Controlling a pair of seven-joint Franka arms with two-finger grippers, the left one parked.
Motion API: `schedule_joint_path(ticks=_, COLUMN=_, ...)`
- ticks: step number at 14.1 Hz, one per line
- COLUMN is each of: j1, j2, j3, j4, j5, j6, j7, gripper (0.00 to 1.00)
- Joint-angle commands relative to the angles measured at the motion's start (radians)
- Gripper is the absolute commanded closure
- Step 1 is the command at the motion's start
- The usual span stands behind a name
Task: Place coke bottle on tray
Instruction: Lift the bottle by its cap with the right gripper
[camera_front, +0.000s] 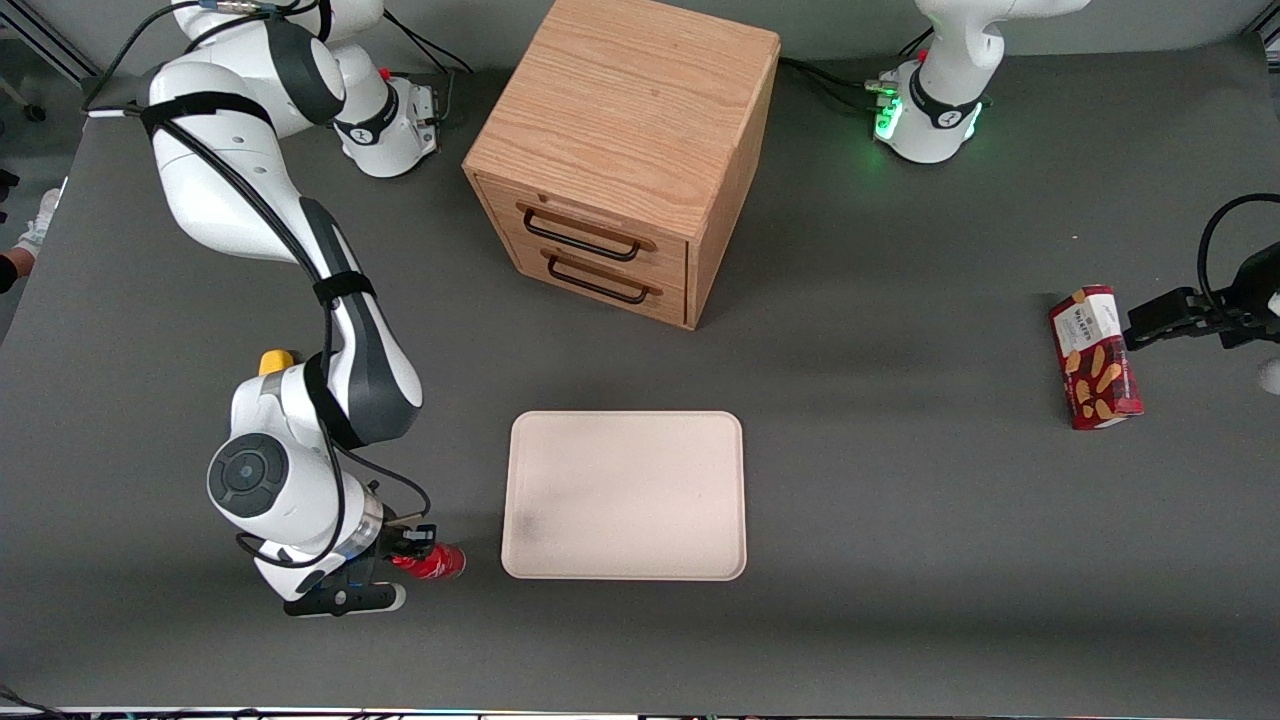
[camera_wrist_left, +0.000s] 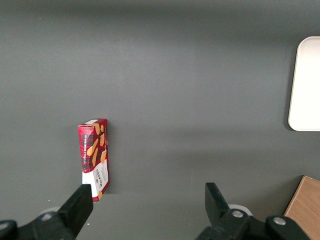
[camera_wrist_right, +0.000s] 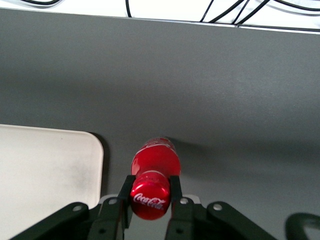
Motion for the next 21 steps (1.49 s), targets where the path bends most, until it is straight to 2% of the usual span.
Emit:
schedule_joint_path(ticks=1, j1=0.002, j2=-0.002, j3=-0.001, j4=-0.001, j5=-0.015, j6=0.014, j7=-0.021, gripper=1.0)
schedule_joint_path(ticks=10, j1=0.001, j2=-0.12, j3=0.002, j4=0.0, j5=-0.007, j6=-0.158, j7=-0.025, gripper=1.0)
schedule_joint_path(ticks=21, j1=0.004, j2=-0.416, j3=0.011, j4=-0.001, j5=0.008, j6=-0.505, j7=-0.034, gripper=1.0)
